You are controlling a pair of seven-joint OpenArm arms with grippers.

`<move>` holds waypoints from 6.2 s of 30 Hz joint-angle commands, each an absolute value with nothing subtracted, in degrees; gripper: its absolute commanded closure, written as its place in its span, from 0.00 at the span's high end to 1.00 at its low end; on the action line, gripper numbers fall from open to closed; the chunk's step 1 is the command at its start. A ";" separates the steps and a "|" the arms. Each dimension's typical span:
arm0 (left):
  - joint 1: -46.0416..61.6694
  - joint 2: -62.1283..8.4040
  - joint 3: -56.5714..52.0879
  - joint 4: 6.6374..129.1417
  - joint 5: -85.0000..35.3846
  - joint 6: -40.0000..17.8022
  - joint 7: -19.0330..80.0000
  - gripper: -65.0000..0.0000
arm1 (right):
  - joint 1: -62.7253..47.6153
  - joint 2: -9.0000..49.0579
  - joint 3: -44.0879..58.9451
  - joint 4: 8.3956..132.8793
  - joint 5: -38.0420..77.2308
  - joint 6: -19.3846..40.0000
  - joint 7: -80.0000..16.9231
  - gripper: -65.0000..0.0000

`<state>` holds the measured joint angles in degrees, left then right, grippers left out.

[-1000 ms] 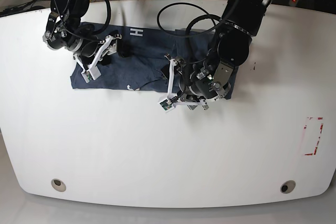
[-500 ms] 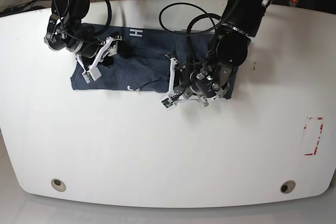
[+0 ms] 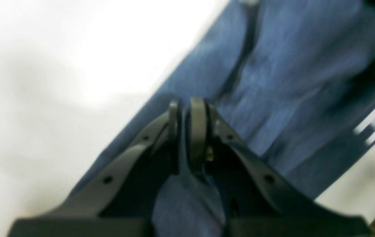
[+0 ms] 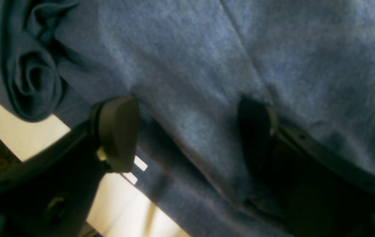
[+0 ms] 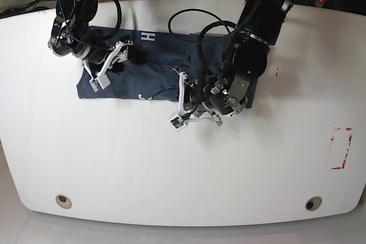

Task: Fold the T-shirt properly
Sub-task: 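Press and smooth the folded end with the left gripper, then fold the strip's other end with the right gripper toward the middle, then grasp both ends of the folded shirt and push them toward each other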

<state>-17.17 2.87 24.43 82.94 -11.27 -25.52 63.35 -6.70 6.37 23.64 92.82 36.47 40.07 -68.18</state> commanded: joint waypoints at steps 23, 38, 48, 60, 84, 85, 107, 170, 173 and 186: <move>-15.78 0.04 16.48 104.04 -11.82 -33.80 68.35 0.41 | -4.88 6.99 23.43 93.41 36.88 40.00 -68.35 0.70; -9.27 -6.81 21.58 102.20 -11.82 -37.85 69.49 0.42 | -4.35 7.25 23.34 93.58 37.32 40.00 -68.35 0.70; -10.86 -3.38 26.68 97.01 -11.65 -37.49 58.07 0.42 | -4.35 6.99 23.43 101.76 37.49 40.00 -69.41 0.71; -11.03 -10.42 -1.45 110.20 -11.82 -37.85 66.86 0.42 | -0.22 4.35 23.25 95.78 53.14 40.00 -77.41 0.72; -1.63 -17.63 -16.40 110.20 -11.91 -37.93 66.77 0.42 | 5.41 0.40 4.62 87.69 46.02 40.00 -72.04 0.72; -1.63 -17.63 -16.40 110.20 -11.91 -37.93 66.77 0.42 | 5.32 0.04 4.70 87.69 44.70 40.00 -71.96 0.72; -0.84 -17.63 -16.40 110.29 -11.91 -37.93 66.95 0.41 | 5.93 -3.21 4.18 84.00 35.21 40.00 -66.15 0.10; -6.02 -0.13 -9.45 95.78 -11.91 -37.85 66.15 0.42 | -3.38 19.56 32.31 90.24 64.40 40.00 -62.99 0.65; -6.02 -0.13 -9.45 92.44 -11.82 -37.76 62.99 0.25 | -4.53 20.00 35.82 90.15 64.75 40.00 -62.99 0.65; -5.67 -0.48 -9.54 87.43 -11.56 -37.41 61.67 0.18 | -4.79 22.02 42.95 73.54 64.48 39.34 -66.33 0.91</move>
